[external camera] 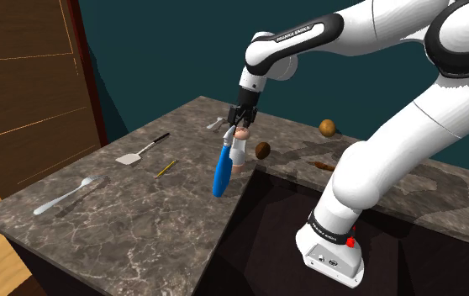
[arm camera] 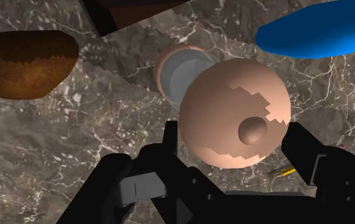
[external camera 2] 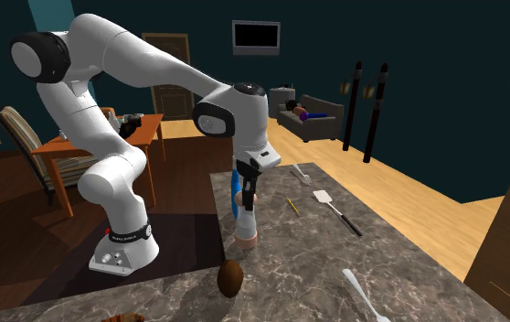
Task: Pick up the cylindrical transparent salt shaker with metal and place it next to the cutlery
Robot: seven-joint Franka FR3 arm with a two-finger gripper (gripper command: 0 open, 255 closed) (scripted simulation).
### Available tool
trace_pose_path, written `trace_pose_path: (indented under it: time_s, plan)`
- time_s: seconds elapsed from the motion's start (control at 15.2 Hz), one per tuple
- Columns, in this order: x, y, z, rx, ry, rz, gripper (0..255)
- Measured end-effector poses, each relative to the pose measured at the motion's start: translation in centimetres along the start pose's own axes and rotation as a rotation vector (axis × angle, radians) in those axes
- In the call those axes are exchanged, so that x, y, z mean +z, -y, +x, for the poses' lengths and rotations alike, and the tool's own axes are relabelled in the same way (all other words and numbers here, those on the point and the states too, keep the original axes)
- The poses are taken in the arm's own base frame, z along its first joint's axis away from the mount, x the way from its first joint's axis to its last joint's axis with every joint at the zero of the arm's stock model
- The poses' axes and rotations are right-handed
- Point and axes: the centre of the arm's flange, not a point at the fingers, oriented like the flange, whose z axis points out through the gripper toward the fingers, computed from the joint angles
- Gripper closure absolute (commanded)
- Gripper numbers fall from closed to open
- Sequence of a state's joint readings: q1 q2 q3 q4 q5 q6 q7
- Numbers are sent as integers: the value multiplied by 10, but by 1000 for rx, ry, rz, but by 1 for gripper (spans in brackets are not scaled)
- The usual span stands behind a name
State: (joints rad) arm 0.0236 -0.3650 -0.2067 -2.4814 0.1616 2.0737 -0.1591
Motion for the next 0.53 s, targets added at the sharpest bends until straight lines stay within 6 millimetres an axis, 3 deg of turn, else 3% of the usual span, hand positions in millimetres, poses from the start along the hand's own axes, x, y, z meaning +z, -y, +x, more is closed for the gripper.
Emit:
trace_pose_path:
  time_s: [0.53]
  plan:
    - [-2,1,0,0,0,0,255]
